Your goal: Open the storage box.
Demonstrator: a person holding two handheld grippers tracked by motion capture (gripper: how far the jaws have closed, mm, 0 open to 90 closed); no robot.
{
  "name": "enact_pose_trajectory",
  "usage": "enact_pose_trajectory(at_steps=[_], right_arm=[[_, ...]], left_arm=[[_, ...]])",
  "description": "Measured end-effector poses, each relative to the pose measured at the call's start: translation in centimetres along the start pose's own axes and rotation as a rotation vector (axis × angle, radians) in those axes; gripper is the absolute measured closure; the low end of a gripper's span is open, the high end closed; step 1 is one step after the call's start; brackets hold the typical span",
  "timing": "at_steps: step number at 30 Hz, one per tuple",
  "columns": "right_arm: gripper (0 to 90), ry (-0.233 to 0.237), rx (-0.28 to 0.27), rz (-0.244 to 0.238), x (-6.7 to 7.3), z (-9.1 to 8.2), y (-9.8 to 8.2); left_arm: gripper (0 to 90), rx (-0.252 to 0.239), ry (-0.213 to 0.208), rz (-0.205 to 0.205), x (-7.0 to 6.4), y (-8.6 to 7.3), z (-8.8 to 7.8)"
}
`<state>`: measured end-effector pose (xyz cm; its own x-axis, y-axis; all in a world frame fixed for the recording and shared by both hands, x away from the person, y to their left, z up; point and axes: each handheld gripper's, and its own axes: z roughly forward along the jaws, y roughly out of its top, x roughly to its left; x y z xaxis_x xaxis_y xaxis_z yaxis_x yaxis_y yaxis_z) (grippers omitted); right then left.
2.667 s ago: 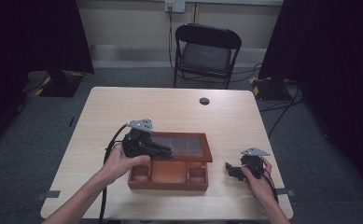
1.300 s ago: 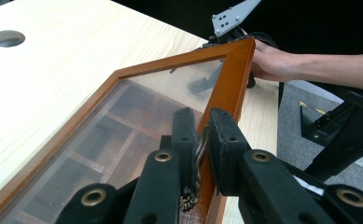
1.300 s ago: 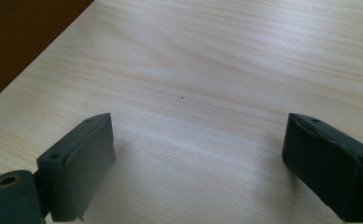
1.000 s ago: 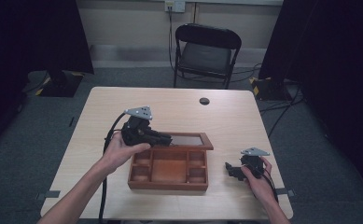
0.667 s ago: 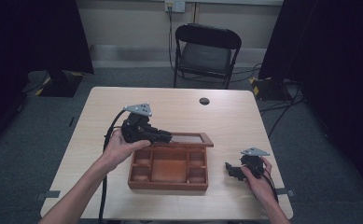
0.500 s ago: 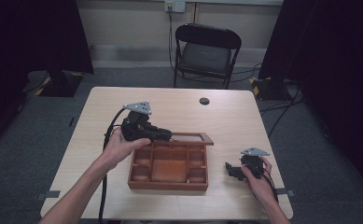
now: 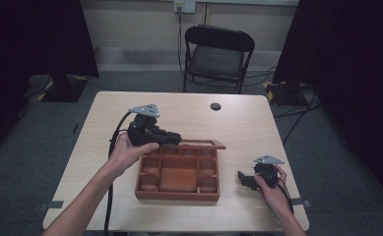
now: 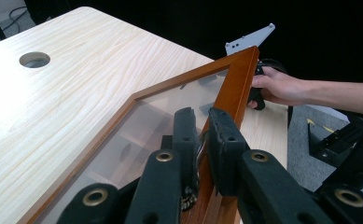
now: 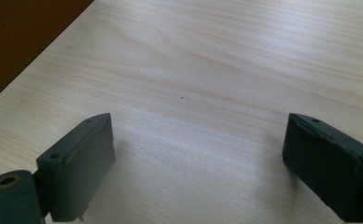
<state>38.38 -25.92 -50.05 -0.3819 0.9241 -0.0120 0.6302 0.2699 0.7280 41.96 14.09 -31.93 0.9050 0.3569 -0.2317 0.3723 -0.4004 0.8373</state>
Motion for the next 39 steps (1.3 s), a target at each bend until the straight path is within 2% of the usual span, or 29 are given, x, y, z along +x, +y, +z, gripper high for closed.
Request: enact_pose_trajectory(at_steps=[34, 39], right_arm=[[8.4, 0.000, 0.000, 0.000, 0.00, 0.00, 0.00], [8.4, 0.000, 0.000, 0.000, 0.00, 0.00, 0.00]], left_arm=[[82.7, -0.022, 0.030, 0.026, 0.28, 0.73, -0.18], [82.6, -0.029, 0.036, 0.017, 0.34, 0.82, -0.21]])
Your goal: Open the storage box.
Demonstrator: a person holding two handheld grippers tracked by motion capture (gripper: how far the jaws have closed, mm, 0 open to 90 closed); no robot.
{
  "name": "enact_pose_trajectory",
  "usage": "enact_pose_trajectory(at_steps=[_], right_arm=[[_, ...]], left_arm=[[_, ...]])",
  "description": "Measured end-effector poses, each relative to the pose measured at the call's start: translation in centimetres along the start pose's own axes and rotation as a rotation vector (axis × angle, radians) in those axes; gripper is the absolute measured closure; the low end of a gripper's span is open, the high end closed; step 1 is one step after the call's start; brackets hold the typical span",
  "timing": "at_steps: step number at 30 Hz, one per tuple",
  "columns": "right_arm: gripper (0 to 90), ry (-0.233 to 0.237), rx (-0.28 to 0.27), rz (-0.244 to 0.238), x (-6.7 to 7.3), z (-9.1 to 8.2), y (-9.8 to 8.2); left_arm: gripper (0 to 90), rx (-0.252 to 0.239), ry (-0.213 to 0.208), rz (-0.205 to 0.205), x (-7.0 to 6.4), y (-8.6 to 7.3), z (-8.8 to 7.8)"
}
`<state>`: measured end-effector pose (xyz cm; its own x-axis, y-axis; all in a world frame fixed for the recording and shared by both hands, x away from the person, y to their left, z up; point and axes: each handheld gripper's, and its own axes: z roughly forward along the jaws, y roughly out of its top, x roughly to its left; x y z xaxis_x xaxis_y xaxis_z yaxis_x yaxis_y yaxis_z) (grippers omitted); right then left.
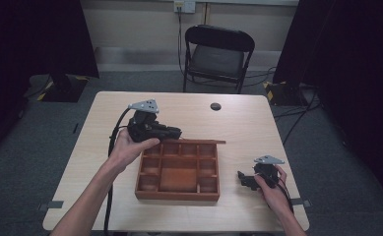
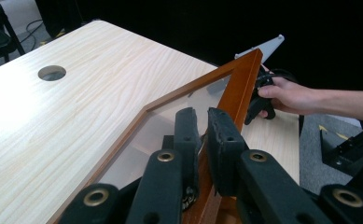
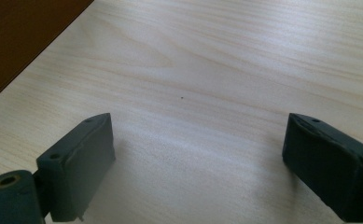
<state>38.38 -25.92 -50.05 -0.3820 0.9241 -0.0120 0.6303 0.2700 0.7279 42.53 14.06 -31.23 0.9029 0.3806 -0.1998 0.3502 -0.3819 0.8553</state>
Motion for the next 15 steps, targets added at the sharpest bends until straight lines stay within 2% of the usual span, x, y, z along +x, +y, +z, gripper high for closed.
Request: enact_pose_trajectory(at_steps=[8, 12, 14, 15], right_arm=[[8.5, 0.000, 0.000, 0.000, 0.00, 0.00, 0.00], [8.5, -0.001, 0.001, 0.001, 0.01, -0.01, 0.00], [8.5, 0.000, 0.000, 0.000, 0.00, 0.00, 0.00], [8.4, 0.000, 0.001, 0.001, 0.01, -0.01, 0.00]], left_arm=[[80.0, -0.003, 0.029, -0.006, 0.07, 0.33, -0.04], [78.3, -0.002, 0.046, 0.009, -0.12, 0.38, -0.01], [73.3, 0.008, 0.057, 0.011, -0.12, 0.44, 0.12], [69.8, 0.005, 0.040, -0.003, 0.05, 0.36, 0.25]])
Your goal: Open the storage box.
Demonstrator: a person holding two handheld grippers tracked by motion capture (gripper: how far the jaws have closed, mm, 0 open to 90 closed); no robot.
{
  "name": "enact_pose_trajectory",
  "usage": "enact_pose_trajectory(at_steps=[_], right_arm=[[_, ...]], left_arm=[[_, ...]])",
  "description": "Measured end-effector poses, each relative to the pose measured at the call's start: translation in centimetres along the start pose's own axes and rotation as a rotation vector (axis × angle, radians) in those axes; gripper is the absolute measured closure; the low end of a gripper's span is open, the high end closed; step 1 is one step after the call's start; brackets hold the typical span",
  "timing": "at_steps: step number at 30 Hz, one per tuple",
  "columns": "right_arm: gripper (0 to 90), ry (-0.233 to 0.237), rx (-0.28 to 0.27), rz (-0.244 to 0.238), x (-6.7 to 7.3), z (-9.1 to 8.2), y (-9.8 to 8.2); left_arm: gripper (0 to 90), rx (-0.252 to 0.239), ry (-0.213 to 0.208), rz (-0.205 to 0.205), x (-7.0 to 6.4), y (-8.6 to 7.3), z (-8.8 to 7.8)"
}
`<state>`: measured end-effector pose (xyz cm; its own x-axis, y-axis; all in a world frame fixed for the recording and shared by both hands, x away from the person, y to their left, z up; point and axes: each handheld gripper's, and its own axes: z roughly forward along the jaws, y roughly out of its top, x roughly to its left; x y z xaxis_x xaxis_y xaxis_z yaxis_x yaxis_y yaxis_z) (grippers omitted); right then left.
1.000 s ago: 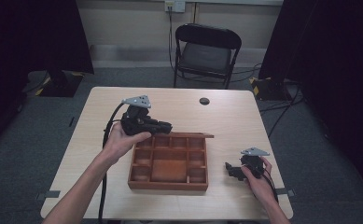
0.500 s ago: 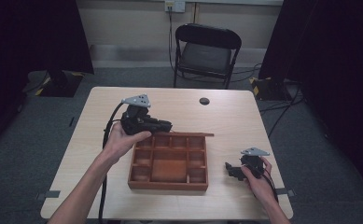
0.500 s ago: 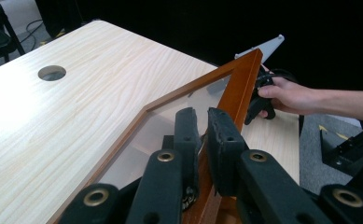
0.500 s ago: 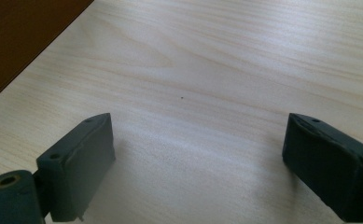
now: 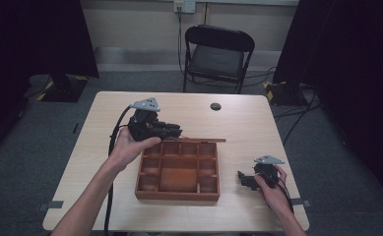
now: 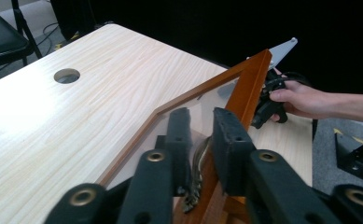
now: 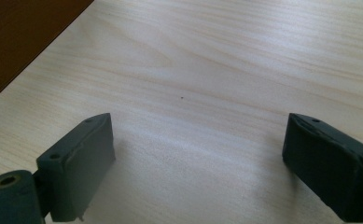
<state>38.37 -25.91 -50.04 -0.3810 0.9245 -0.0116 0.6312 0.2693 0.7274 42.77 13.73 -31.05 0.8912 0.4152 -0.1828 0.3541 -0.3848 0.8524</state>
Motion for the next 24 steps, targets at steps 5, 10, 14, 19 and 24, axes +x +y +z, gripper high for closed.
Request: enact_pose_trajectory(at_steps=[5, 10, 14, 19, 24], right_arm=[[8.5, 0.000, 0.000, 0.000, 0.00, 0.00, 0.00], [8.4, 0.000, -0.001, -0.001, -0.01, 0.01, 0.00], [8.4, 0.001, -0.001, -0.001, -0.01, 0.01, 0.00], [8.4, 0.001, -0.001, -0.001, 0.00, 0.01, 0.00], [8.5, 0.000, 0.000, 0.000, 0.00, 0.00, 0.00]], left_arm=[[73.8, -0.016, -0.019, -0.017, 0.29, -0.09, 0.18], [72.1, -0.019, -0.003, -0.020, 0.31, 0.01, 0.12], [70.9, -0.021, 0.008, -0.023, 0.30, 0.15, 0.15], [70.3, -0.022, 0.014, -0.023, 0.39, 0.24, 0.11], [68.9, -0.021, 0.019, -0.025, 0.51, 0.32, 0.10]])
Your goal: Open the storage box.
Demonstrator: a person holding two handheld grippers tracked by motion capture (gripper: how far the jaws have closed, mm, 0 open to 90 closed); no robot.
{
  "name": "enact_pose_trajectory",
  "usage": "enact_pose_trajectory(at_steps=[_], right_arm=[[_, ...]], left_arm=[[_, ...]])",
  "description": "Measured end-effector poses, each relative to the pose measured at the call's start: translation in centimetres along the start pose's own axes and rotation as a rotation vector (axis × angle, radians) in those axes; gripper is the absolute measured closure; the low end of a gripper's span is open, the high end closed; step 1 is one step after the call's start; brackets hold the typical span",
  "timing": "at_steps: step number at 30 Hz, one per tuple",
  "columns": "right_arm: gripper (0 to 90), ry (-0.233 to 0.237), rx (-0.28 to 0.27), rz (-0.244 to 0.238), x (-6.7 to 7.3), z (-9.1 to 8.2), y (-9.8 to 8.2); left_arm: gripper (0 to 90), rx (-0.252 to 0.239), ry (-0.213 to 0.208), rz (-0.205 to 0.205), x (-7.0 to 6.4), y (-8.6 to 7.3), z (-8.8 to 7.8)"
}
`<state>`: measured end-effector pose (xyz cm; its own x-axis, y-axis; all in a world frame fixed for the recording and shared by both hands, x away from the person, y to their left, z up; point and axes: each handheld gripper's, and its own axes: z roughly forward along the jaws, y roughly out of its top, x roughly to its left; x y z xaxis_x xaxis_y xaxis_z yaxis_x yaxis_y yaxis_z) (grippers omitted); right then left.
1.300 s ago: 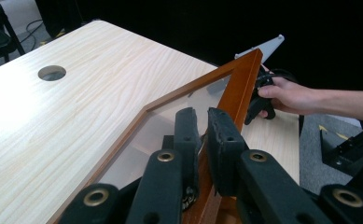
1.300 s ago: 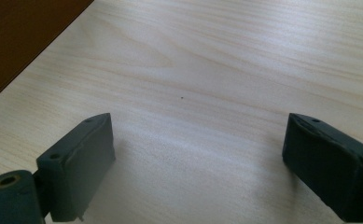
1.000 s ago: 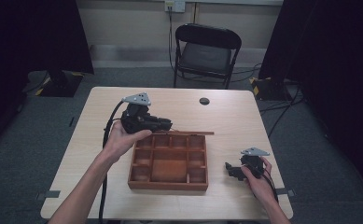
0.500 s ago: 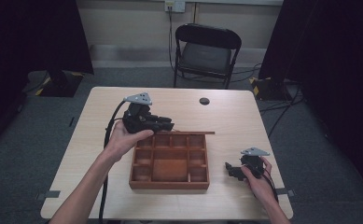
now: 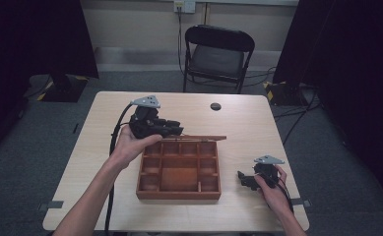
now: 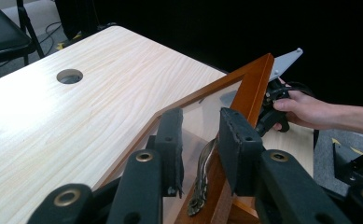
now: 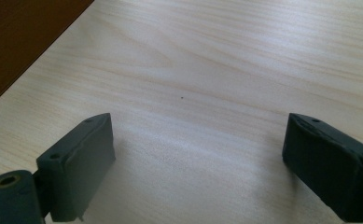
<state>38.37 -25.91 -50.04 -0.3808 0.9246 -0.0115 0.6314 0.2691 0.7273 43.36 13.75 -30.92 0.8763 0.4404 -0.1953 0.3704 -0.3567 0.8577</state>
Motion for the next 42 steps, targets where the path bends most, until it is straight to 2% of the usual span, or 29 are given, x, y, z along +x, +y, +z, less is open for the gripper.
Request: enact_pose_trajectory(at_steps=[18, 42], right_arm=[[8.4, 0.000, 0.000, 0.000, 0.00, 0.00, 0.00], [8.4, 0.000, 0.000, 0.000, 0.00, 0.00, 0.00]], left_arm=[[64.6, -0.017, 0.032, -0.003, 0.28, 0.43, -0.01], [65.4, -0.014, 0.033, 0.010, 0.22, 0.39, -0.02]])
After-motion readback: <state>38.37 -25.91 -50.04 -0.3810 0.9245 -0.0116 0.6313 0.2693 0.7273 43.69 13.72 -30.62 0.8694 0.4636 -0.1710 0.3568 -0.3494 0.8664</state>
